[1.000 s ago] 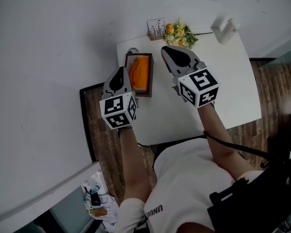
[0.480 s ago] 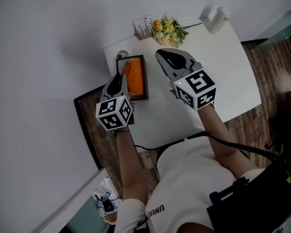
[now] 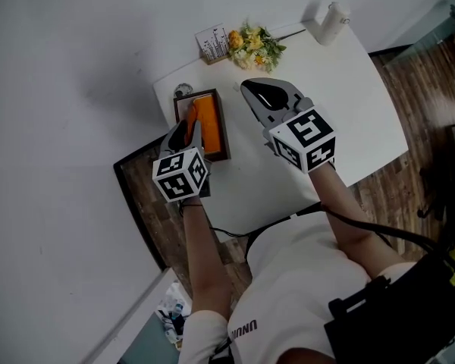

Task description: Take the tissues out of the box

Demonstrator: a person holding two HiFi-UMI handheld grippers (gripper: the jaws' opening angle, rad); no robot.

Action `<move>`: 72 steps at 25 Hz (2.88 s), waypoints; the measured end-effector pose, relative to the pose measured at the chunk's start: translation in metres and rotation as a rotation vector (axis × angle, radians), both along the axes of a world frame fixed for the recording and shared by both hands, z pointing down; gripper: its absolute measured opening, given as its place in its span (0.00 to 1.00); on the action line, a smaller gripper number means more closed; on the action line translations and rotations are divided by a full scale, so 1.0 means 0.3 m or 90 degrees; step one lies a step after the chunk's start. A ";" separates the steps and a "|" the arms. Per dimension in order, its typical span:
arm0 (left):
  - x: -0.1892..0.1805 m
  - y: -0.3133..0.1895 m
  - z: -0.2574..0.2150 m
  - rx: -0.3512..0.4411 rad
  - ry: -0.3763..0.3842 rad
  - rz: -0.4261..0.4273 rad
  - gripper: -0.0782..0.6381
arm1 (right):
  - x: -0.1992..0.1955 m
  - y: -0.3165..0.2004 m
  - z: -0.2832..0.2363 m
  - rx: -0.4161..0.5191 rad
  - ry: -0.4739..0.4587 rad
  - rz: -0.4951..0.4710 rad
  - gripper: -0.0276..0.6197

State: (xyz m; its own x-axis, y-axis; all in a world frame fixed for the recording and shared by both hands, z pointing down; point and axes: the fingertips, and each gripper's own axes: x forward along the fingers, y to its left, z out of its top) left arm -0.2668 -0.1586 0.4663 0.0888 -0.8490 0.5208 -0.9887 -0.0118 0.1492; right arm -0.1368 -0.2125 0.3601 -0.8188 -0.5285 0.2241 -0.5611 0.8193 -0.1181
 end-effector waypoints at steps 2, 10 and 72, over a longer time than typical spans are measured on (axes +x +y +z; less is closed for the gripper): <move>-0.003 -0.005 0.019 -0.012 0.000 -0.001 0.30 | 0.004 -0.004 0.008 -0.006 -0.001 0.005 0.08; 0.007 -0.018 0.079 -0.054 0.005 0.015 0.33 | 0.000 -0.006 0.032 -0.018 0.003 0.003 0.08; 0.028 -0.012 0.158 -0.171 -0.043 0.051 0.13 | 0.024 -0.026 0.051 -0.022 0.010 0.012 0.08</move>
State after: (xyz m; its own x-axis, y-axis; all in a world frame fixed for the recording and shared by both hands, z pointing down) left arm -0.2582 -0.1622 0.5138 0.1078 -0.6713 0.7333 -0.9940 -0.0595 0.0917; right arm -0.1296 -0.2204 0.3753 -0.8053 -0.5351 0.2553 -0.5779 0.8046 -0.1366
